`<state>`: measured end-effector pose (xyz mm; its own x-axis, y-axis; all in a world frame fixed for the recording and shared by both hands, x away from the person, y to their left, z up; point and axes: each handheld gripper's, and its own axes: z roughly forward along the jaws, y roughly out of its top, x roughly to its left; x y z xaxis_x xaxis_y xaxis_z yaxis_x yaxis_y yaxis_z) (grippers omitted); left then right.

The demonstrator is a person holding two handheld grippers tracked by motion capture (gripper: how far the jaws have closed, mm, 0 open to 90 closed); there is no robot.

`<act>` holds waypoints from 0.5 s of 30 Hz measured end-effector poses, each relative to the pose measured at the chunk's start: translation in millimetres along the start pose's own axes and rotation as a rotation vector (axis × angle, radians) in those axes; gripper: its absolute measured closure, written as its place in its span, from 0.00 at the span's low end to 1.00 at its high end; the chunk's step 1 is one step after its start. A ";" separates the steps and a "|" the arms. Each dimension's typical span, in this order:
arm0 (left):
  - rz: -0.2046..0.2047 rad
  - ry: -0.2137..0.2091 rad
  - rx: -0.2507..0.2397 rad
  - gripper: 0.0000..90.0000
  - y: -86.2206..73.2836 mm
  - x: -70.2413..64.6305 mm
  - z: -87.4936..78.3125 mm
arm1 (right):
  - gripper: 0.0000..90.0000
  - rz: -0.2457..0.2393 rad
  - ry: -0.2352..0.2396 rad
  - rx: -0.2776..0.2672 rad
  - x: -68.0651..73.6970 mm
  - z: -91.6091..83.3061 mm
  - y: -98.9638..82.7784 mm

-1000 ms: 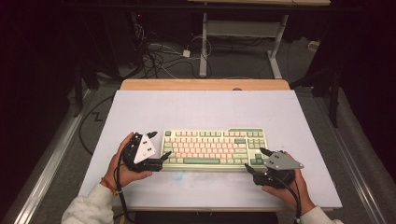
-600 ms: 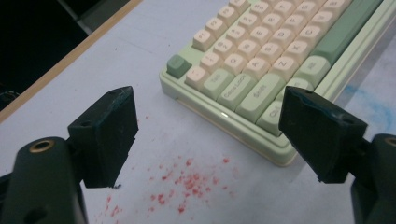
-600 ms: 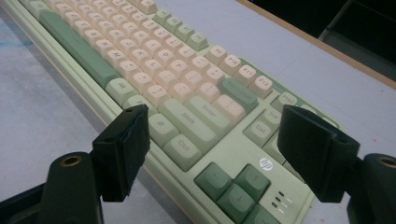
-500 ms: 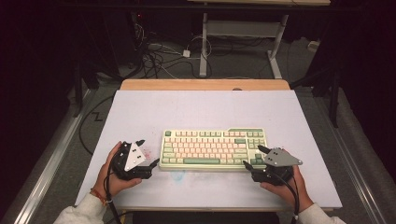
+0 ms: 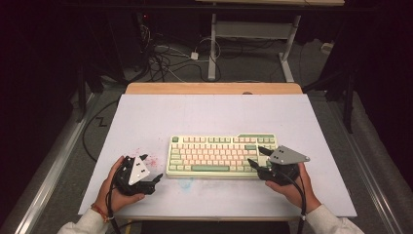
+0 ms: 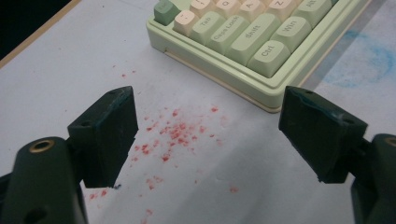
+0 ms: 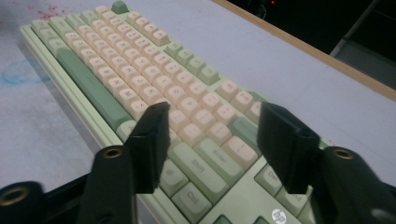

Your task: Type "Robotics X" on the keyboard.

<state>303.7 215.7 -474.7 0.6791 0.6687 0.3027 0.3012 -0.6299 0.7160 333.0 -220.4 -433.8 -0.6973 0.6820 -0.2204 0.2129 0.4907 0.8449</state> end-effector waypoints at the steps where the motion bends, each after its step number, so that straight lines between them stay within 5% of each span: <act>1: -0.005 -0.001 -0.002 0.21 -0.1 -0.7 -0.1 | 0.57 0.004 0.006 0.005 -0.7 1.8 1.9; 10: 0.001 0.007 0.019 0.21 0.4 -2.3 0.8 | 0.91 0.004 0.046 0.040 -7.2 24.3 23.3; 15: -0.009 0.001 0.021 0.21 -0.5 -1.3 1.2 | 0.99 -0.010 0.080 0.065 -3.6 40.6 34.0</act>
<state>303.5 214.7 -476.2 0.6758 0.6747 0.2968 0.3210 -0.6319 0.7055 370.6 -184.2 -424.0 -0.7514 0.6329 -0.1864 0.2481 0.5329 0.8090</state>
